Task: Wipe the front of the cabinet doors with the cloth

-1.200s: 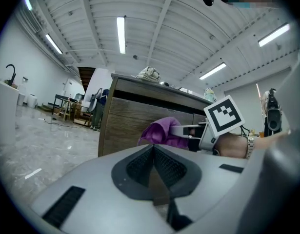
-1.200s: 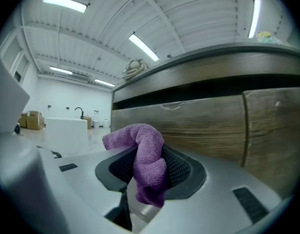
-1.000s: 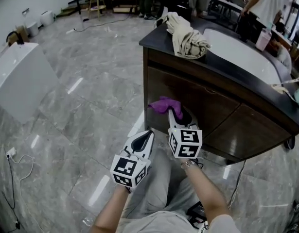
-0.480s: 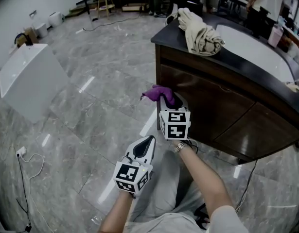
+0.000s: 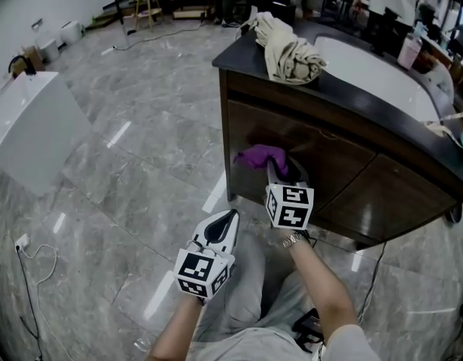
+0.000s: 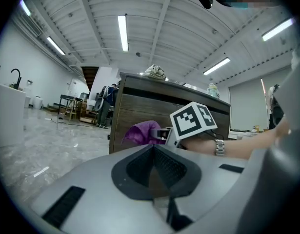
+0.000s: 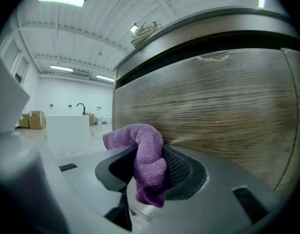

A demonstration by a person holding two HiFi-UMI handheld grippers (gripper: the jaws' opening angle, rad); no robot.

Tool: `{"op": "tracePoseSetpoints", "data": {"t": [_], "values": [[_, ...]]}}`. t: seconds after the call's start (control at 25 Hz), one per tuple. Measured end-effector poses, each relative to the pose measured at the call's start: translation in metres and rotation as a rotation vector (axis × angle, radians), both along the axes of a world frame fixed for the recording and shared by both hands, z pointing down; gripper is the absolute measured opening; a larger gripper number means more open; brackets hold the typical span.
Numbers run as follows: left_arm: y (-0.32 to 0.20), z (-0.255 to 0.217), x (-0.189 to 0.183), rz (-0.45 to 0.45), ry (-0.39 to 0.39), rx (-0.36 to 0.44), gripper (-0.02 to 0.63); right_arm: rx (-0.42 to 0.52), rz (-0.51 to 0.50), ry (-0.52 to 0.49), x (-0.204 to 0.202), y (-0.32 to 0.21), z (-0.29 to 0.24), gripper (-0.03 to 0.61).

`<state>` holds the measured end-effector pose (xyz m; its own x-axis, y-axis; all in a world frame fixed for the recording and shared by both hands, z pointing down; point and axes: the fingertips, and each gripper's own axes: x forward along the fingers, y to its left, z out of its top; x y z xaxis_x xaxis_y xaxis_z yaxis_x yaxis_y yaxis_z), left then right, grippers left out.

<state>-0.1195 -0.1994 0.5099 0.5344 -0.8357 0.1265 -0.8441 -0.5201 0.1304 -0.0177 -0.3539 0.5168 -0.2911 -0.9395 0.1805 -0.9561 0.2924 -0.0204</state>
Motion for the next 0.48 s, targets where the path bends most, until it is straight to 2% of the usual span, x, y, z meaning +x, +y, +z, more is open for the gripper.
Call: {"op": "tracePoseSetpoints", "data": {"t": [0.28, 0.48], "values": [[-0.005, 0.002, 0.008, 0.000, 0.025, -0.007, 0.006, -0.006, 0.098, 0.000, 0.081, 0.028, 0.008, 0.158], [-0.004, 0.007, 0.029, 0.043, 0.024, -0.014, 0.006, -0.029, 0.188, 0.017, 0.142, 0.049, 0.018, 0.158]]}}
